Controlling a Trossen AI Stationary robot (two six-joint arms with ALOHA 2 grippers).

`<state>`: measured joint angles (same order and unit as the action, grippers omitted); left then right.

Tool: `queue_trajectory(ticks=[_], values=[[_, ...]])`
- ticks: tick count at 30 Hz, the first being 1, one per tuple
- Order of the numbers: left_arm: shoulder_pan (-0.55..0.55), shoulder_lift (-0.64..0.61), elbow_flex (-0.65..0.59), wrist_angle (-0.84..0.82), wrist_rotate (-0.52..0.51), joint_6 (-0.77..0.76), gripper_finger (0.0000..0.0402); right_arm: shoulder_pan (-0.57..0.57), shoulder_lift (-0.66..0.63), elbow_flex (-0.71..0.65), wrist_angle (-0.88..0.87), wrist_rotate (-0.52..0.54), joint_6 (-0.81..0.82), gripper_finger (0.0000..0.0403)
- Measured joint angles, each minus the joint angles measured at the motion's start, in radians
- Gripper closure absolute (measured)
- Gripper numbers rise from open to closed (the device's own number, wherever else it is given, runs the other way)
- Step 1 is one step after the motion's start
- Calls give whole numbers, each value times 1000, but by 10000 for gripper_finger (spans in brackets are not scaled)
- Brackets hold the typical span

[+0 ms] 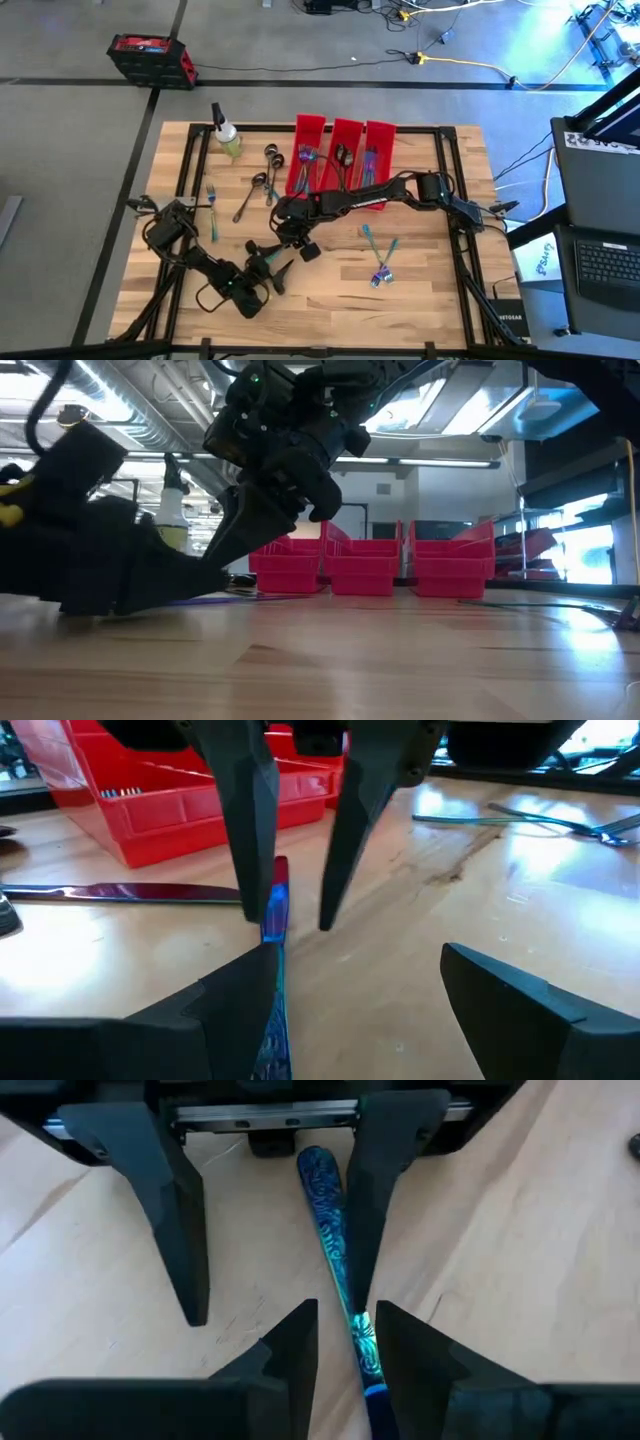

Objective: Sort silverware
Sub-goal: Put the blue knife into the right red silverware bin

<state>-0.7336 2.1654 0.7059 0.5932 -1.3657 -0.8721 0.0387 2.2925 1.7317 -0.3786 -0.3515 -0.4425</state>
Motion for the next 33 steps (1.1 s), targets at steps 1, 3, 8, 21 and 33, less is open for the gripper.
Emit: queue_trajectory(ticks=[1,3,8,21,33], values=[[9,-2,0,-1,4,1,134,0,0,0,-1,0,0,315],[18,-9,-1,-4,6,2,137,1,0,0,-7,0,1,315],[27,-39,-2,-34,4,38,154,0,0,0,-20,-1,23,315],[1,-246,-6,-390,91,-99,161,0,0,0,-34,-19,11,315],[-52,-259,-31,-733,85,-544,160,-1,0,0,-34,-27,0,315]])
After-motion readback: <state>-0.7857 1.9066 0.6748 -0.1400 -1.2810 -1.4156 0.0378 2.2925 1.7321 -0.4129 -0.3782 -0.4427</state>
